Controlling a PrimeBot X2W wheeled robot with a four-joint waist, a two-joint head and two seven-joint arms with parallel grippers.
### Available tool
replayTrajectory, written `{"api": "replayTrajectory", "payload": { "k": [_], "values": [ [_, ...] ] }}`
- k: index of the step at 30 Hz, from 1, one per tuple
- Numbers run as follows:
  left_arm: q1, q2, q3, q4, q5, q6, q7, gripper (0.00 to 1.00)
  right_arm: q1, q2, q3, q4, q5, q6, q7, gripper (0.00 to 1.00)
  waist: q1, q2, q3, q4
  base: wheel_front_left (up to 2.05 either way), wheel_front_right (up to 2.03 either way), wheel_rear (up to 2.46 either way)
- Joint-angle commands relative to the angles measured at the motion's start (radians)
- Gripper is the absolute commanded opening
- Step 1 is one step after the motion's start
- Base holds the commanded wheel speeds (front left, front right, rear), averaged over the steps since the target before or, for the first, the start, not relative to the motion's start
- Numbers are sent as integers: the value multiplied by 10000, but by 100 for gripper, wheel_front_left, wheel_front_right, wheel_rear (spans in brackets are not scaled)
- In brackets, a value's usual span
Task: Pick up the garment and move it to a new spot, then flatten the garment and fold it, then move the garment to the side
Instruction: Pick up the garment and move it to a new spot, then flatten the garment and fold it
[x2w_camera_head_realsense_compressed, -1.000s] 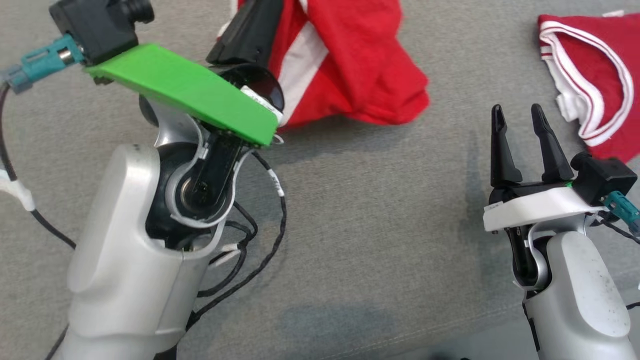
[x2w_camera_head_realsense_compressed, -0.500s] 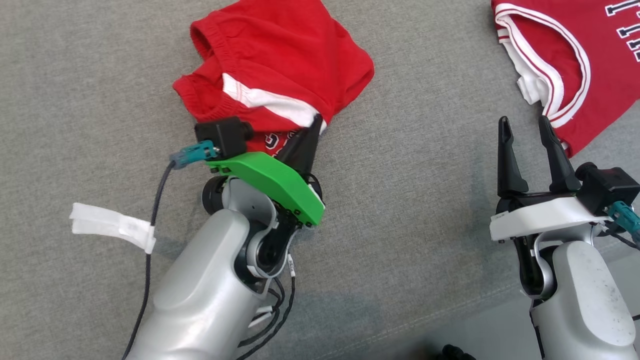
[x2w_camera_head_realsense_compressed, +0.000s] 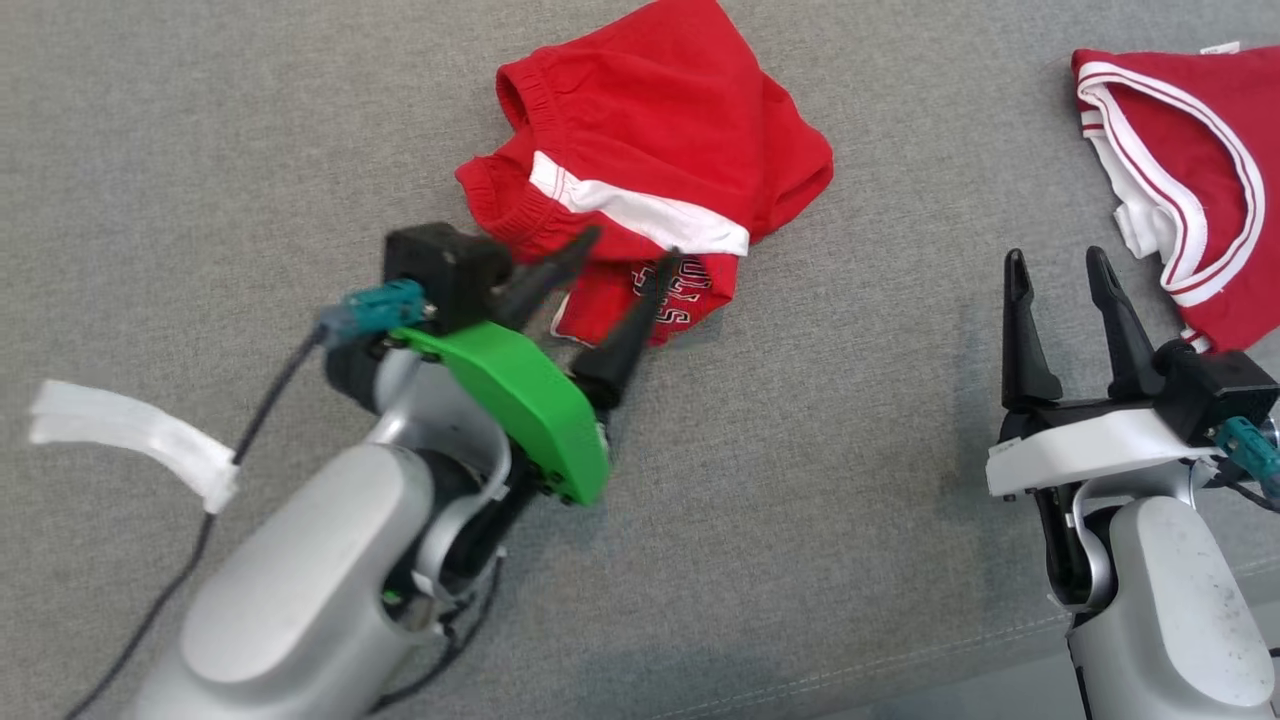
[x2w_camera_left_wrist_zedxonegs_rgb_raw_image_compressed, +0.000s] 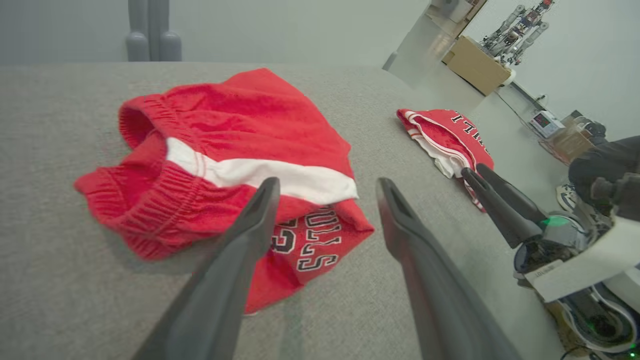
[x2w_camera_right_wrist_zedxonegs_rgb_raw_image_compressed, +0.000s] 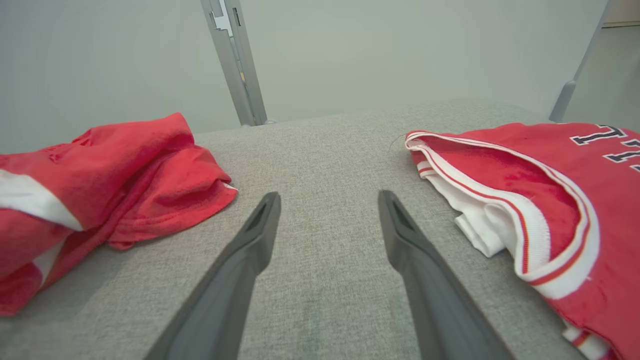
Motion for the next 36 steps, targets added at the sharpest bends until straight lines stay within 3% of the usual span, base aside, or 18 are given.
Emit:
{"api": "replayTrajectory", "payload": {
  "k": [1,3,8,15,16,17,18,21,26,36],
  "values": [
    [-318,318,126,28,212,101,132,100,131,-30,70,10,-4,-4,-27,100,0,0,45,-11,0,0,0],
    [-572,610,227,259,221,118,452,100,98,-33,165,48,15,-4,-27,100,0,0,90,-92,0,0,0],
    [-1505,1051,42,1251,296,-355,1382,100,34,-29,316,190,-71,-4,-27,100,0,0,106,-378,0,0,0],
    [-2216,1175,-232,2494,320,-706,2182,100,71,-26,367,230,22,-4,-27,100,0,0,70,-783,0,0,0],
    [-2243,1205,-307,2610,314,-794,2296,49,120,-28,350,239,58,-4,-27,100,0,0,71,-835,0,0,0],
    [-2251,1183,-323,2637,194,-893,2363,30,166,-31,300,246,81,-4,-27,100,0,0,68,-875,0,0,0],
    [-2214,1161,-339,2665,54,-1002,2498,0,202,-31,271,252,93,-4,-27,100,0,0,64,-906,0,0,0],
    [-2283,1215,-376,2367,-373,-1341,2932,0,215,-26,258,270,222,-4,-27,100,0,0,54,-1010,0,0,0],
    [-3207,923,-22,1459,-863,-1182,3607,0,126,-23,543,372,567,-4,-27,100,0,0,-13,-1250,0,0,0],
    [-5933,545,-31,529,-782,119,6335,0,-297,-24,1780,575,2080,-4,-27,100,0,0,-89,-2563,0,0,0]
  ]
}}
